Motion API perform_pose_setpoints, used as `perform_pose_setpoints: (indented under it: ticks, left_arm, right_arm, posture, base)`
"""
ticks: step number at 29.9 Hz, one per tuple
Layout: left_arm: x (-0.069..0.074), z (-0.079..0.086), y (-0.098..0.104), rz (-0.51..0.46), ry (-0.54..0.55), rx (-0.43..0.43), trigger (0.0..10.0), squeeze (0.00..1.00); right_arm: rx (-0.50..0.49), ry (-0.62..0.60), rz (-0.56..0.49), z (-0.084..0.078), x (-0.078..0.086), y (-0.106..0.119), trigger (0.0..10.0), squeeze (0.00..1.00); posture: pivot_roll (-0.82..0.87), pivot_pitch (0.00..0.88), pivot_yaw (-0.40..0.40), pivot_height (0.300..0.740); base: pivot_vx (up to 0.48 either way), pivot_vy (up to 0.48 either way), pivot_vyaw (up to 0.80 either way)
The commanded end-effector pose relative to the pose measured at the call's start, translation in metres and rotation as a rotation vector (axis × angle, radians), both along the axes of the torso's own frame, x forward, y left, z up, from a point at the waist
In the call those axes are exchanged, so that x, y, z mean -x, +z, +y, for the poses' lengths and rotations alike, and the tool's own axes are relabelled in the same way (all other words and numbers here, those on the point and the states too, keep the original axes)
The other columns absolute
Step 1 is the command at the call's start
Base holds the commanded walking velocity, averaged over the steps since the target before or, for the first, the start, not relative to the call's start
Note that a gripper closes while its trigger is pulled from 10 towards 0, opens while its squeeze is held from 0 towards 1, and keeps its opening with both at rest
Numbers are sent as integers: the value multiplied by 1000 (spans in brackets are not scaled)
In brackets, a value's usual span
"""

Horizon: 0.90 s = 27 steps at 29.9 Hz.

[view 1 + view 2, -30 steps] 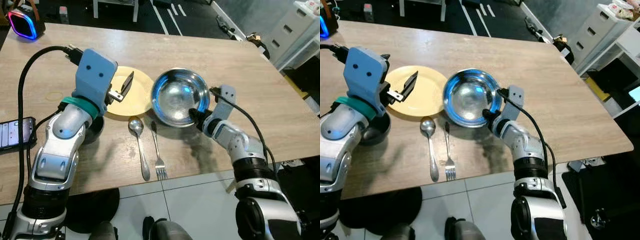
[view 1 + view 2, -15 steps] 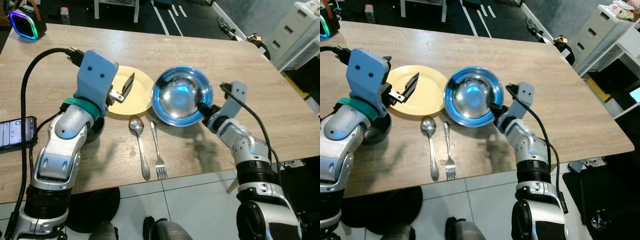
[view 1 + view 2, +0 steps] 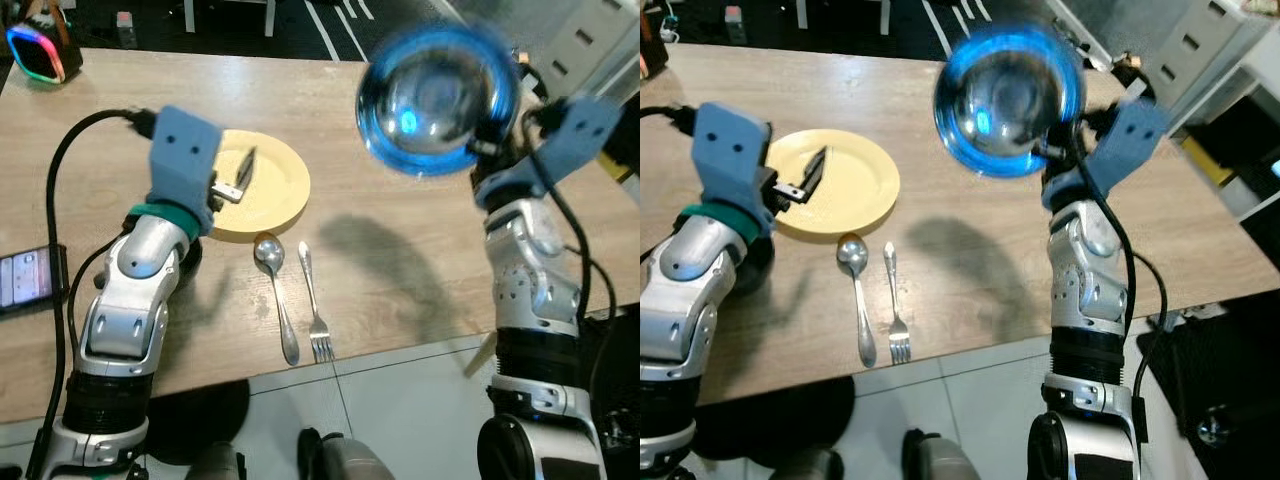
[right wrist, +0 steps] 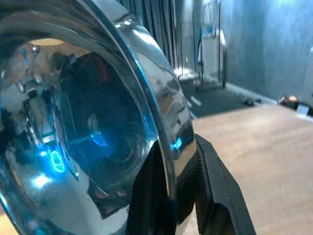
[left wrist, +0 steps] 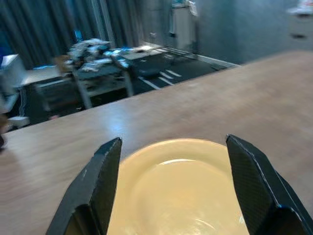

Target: Setting the table

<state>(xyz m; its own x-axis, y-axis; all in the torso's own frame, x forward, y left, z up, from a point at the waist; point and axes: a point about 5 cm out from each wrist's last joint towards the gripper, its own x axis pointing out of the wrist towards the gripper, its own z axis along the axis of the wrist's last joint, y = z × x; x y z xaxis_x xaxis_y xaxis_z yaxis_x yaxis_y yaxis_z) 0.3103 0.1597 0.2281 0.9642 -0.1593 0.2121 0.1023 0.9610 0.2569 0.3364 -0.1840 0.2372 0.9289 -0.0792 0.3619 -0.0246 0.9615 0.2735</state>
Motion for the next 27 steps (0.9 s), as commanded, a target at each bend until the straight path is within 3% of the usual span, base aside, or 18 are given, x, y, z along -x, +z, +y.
perform_pose_setpoints:
  ticks: [1,7,14,27]
  left_arm:
    - [-2,4,-4,22,45,8,10000,0]
    - [-7,13,0,-3,132,8,10000,0]
    - [-8,15,6,-31,151,9,10000,0]
    - [-6,12,2,-24,167,0,10000,0]
  right_arm:
    - [3,-3,-34,1,6,1,10000,0]
    - [67,92,-42,23,10,-6,10000,0]
    - [55,105,-31,33,11,-9,10000,0]
    - [37,90,15,34,11,-23,10000,0]
  posture:
    - [96,0,-83,740]
    - [108,0,-86,740]
    - [120,2,-101,740]
    - [129,14,-85,740]
  base:
    - [0,0,0]
    - [0,0,0]
    - [0,0,0]
    - [-43,0,0]
